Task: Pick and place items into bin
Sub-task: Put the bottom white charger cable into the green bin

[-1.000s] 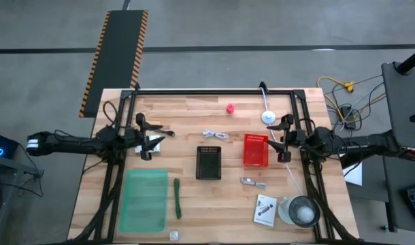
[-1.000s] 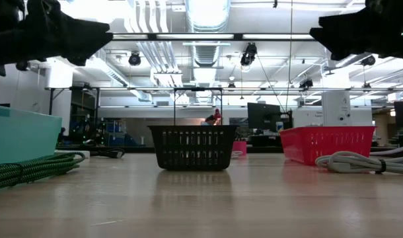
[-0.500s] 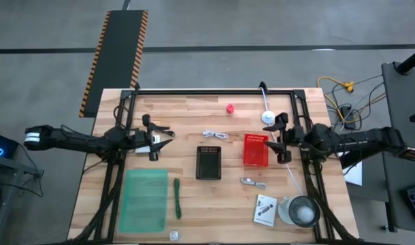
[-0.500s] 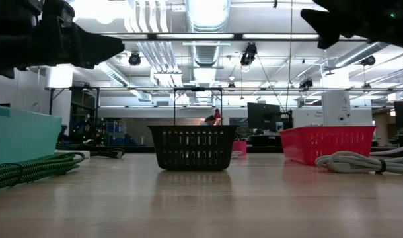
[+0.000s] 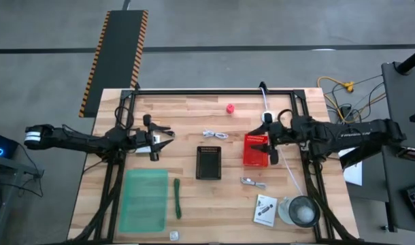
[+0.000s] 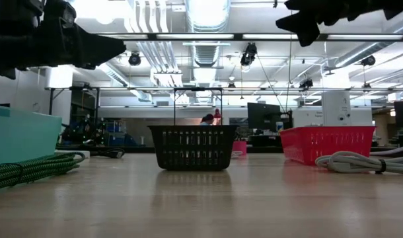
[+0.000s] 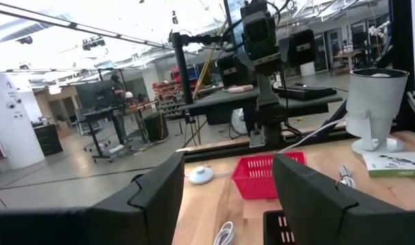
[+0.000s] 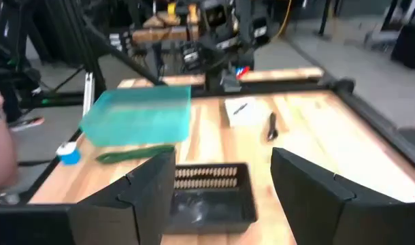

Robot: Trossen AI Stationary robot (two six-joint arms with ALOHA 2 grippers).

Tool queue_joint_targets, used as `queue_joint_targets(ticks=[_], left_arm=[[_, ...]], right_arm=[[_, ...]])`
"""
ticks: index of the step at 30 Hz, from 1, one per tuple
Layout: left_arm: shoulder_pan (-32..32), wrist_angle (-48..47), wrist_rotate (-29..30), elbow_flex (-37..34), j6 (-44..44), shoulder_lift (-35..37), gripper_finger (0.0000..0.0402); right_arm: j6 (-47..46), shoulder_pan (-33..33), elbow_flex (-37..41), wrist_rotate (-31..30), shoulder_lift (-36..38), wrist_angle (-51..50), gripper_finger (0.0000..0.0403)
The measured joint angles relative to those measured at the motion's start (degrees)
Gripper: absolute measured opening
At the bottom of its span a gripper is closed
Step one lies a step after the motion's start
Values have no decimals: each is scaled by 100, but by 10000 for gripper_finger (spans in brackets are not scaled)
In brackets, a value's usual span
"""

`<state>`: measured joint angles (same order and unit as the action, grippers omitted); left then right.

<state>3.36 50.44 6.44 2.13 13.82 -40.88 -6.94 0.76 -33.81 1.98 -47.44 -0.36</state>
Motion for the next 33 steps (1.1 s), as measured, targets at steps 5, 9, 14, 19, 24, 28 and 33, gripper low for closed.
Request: queue_joint_targets(ticks=[5, 9, 14, 19, 24, 28, 33], left_arm=[[2, 1, 0, 0, -3, 12, 208], [0, 2, 0, 0, -4, 7, 208], [1, 6, -1, 0, -7, 2, 208], [0, 1, 0, 0, -7, 8, 208], [0, 13, -2, 3, 0, -13, 208], [1, 12, -3, 4, 1, -40, 208], [0, 4, -11, 4, -5, -66, 208]], right_arm=[[-261, 348, -330, -7, -462, -430, 226], [-358, 771, -545, -10, -741, -610, 226], [-492, 1277, -756, -63, -1008, -1072, 226], [-974, 1613, -786, -196, -1344, -1529, 226], [-1583, 1816, -784, -574, -1822, -1909, 226], [-2033, 1853, -866, -749, -2249, -1930, 226], [-2432, 1878, -1040, -754, -2772, -2103, 226]])
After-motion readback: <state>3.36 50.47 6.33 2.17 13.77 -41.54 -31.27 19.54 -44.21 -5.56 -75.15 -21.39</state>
